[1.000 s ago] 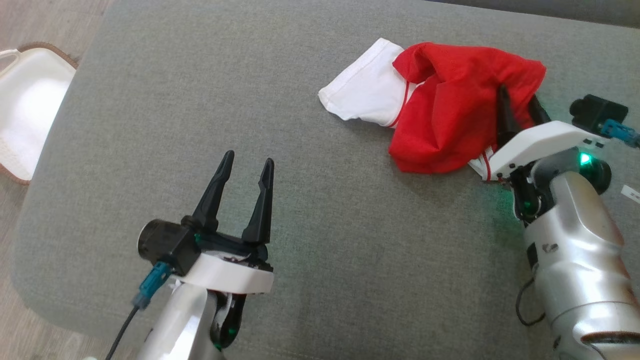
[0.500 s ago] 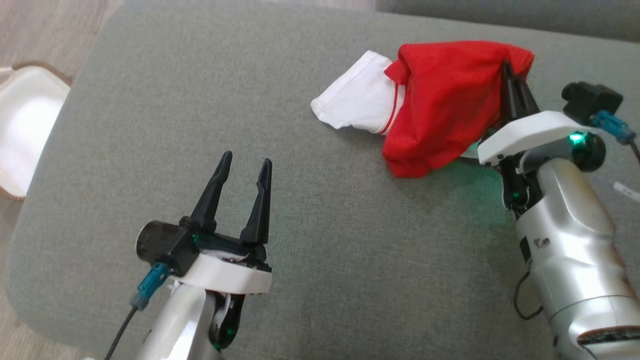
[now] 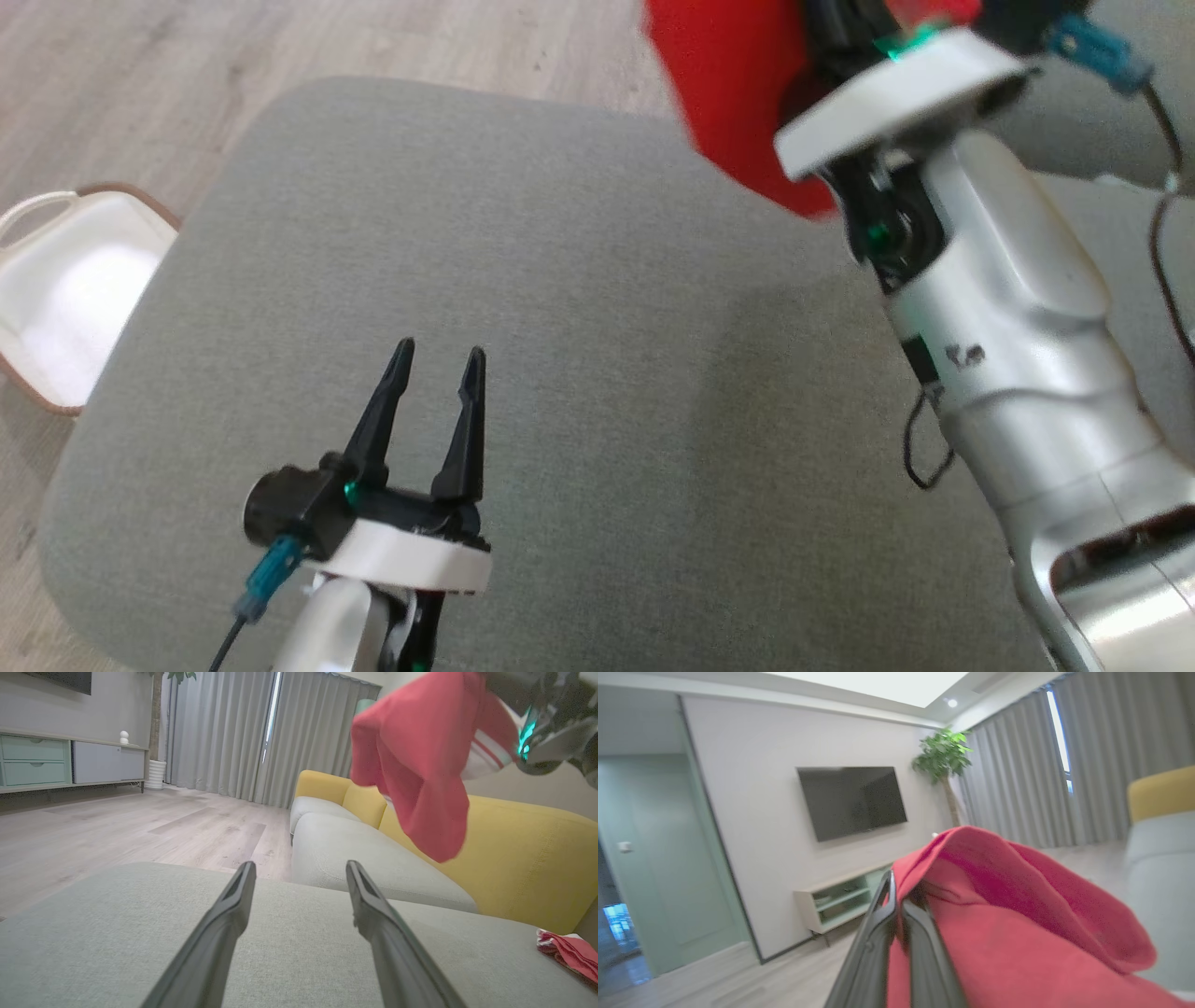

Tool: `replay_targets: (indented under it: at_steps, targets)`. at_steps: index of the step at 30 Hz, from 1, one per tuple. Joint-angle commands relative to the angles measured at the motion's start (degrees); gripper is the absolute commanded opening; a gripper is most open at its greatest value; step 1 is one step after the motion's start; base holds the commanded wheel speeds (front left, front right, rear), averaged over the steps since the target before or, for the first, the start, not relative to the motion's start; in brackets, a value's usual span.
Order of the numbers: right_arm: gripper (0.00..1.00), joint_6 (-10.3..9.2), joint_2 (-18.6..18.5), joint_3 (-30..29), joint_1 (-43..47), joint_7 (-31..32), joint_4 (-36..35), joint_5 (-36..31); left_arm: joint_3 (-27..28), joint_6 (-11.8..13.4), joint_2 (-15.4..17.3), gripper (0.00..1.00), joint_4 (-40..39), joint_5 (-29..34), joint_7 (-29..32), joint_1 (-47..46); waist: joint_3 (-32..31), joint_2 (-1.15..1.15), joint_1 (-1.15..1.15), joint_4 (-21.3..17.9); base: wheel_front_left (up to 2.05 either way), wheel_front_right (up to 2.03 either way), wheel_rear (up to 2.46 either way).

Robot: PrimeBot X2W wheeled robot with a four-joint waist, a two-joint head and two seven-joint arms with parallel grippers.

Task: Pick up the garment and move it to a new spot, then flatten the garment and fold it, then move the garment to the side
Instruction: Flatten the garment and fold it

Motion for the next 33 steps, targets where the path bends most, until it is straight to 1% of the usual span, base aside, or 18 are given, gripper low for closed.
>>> replay_targets:
  at_steps: [1, 3, 5, 8, 9, 12, 14, 15, 16, 18, 19, 20, 23, 25, 28, 30, 33]
  targets:
    - [0.00, 0.21, 1.24, 1.87, -3.19, -0.84, -2.82, 2.44, 2.38, 0.14, 0.21, 1.00, -1.53, -0.17, -0.36, -0.79, -1.27, 0.00, 0.01, 1.02, 0.00, 0.00, 0.00]
    - [0.00, 0.21, 1.24, 3.50, -4.63, -2.02, -3.36, 5.70, 3.08, 0.14, 0.21, 1.00, -1.64, 0.14, -0.36, -0.18, -1.59, 0.00, 0.01, 1.11, 0.00, 0.00, 0.00]
    - [0.00, 0.21, 1.24, 3.85, -5.11, -2.75, -1.99, 7.12, 3.81, 0.14, 0.20, 1.00, -1.89, 0.36, -0.36, 0.32, -1.68, 0.00, 0.01, 0.90, 0.00, 0.00, 0.00]
    - [0.00, 0.21, 1.25, 2.72, -3.24, -2.43, 2.64, 6.08, 4.84, 0.18, 0.20, 1.00, -2.46, 0.62, -0.36, 0.73, -1.16, 0.00, 0.01, 0.03, 0.00, 0.00, 0.00]
    - [0.00, 0.21, 0.86, 0.86, -0.12, -1.69, 6.11, 5.26, 5.17, 0.18, 0.20, 1.00, -2.76, 0.72, -0.36, 0.64, -0.62, 0.00, 0.01, -0.79, 0.00, 0.00, 0.00]
    - [0.00, 0.21, -2.03, -1.70, 5.74, 0.08, 12.12, 3.29, 5.30, 0.17, 0.20, 1.00, -3.12, 0.73, -0.36, 0.27, 0.32, 0.00, 0.01, -2.40, 0.00, 0.00, 0.00]
    - [0.00, 0.21, -4.38, -3.31, 9.03, 1.66, 17.75, 1.08, 5.26, 0.16, 0.20, 1.00, -3.28, 0.78, -0.36, -0.09, 0.95, 0.00, 0.01, -3.66, 0.00, 0.00, 0.00]
    - [0.44, 0.21, -5.59, -3.62, 9.99, 1.64, 20.37, -0.91, 5.21, 0.15, 0.20, 1.00, -3.30, 0.85, -0.36, -0.31, 1.23, 0.00, 0.01, -4.31, 0.00, 0.00, 0.00]
    - [1.00, 0.21, -6.48, -4.49, 10.64, 1.23, 22.93, -2.42, 5.11, 0.15, 0.20, 1.00, -3.32, 0.87, -0.36, -0.55, 1.43, 0.00, 0.01, -4.88, 0.00, 0.00, 0.00]
    - [1.00, 0.21, -7.71, -5.88, 10.82, -0.50, 27.14, -5.63, 4.99, 0.14, 0.20, 1.00, -3.37, 0.94, -0.36, -0.99, 1.74, 0.00, 0.01, -5.99, 0.00, 0.00, 0.00]
    - [1.00, 0.21, -7.73, -6.63, 10.52, -1.75, 28.50, -6.80, 5.01, 0.14, 0.20, 1.00, -3.40, 1.00, -0.36, -1.18, 1.85, 0.00, 0.01, -6.54, 0.00, 0.00, 0.00]
    - [1.00, 0.21, -7.73, -6.63, 10.52, -1.75, 28.50, -6.80, 5.01, 0.14, 0.20, 1.00, -3.40, 1.00, -0.36, -1.18, 1.85, 0.00, 0.01, -6.54, 0.00, 0.00, 0.00]
    - [1.00, 0.21, -6.08, -9.08, 9.28, -4.47, 30.12, -8.31, 5.53, 0.13, 0.20, 1.00, -3.42, 1.37, -0.36, -1.48, 1.84, 0.00, 0.01, -8.42, 0.00, 0.00, 0.00]
    - [1.00, 0.21, -5.50, -9.62, 8.60, -5.91, 29.33, -10.36, 5.93, 0.12, 0.20, 1.00, -3.44, 1.55, -0.36, -1.55, 1.55, 0.00, 0.01, -9.49, 0.00, 0.00, 0.00]
    - [1.00, 0.21, -4.28, -10.48, 9.15, -6.85, 24.85, -13.63, 6.47, 0.11, 0.20, 1.00, -3.86, 1.54, -0.36, -1.41, 0.99, 0.00, 0.01, -10.99, 0.00, 0.00, 0.00]
    - [1.00, 0.21, -3.69, -12.69, 11.12, -6.93, 18.11, -16.02, 6.77, 0.11, 0.20, 1.00, -4.23, 1.57, -0.36, -1.20, 0.66, 0.00, 0.01, -11.95, 0.00, 0.00, 0.00]
    - [1.00, 0.21, -1.95, -16.92, 18.04, -6.96, 5.93, -20.94, 6.99, 0.11, 0.20, 1.00, -4.64, 1.62, -0.36, -0.67, 0.10, 0.00, 0.01, -13.14, 0.00, 0.00, 0.00]
